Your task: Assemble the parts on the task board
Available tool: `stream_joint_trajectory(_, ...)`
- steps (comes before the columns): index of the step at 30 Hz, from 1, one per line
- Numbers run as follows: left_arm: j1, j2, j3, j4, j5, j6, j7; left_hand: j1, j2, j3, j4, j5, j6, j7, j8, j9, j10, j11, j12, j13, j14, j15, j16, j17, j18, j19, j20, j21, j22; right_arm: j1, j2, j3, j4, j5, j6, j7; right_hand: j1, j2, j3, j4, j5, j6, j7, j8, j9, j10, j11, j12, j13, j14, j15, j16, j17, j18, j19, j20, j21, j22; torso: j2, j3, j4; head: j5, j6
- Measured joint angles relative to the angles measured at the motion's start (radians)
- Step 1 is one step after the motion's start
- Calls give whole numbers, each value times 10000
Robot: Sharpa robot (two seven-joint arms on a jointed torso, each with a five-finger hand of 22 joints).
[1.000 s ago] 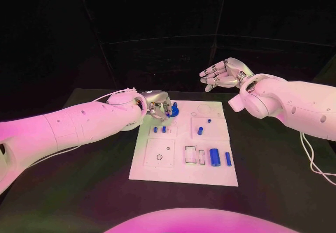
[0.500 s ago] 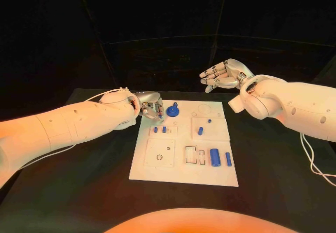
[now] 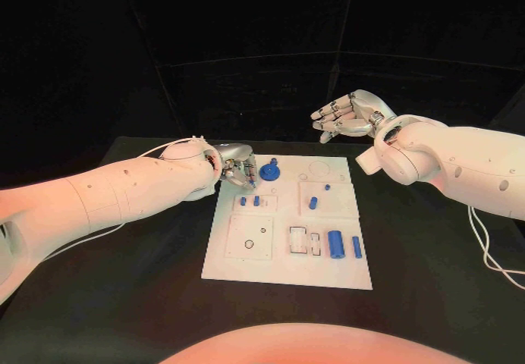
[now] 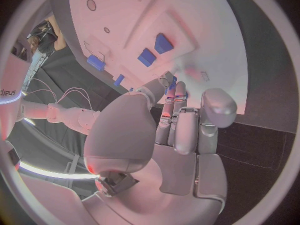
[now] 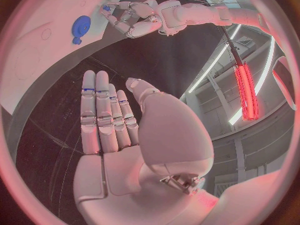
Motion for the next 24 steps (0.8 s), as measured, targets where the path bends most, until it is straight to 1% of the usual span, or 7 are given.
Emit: stream_joint_trajectory(24,-17,276,-10,-259,17,387,-67,1,-1,0,-1,0,-7,-7,-41,-2,-1,1,-93,-1,0,0,-40,-53,1,-1,0,-1,-2,-1,19,0,4,0,0,0,0,0,0,0,0,0,0,0,0,0,0,0,0,0,0,0,1,1,0,0,0,2,-9,-6,10,-8,7)
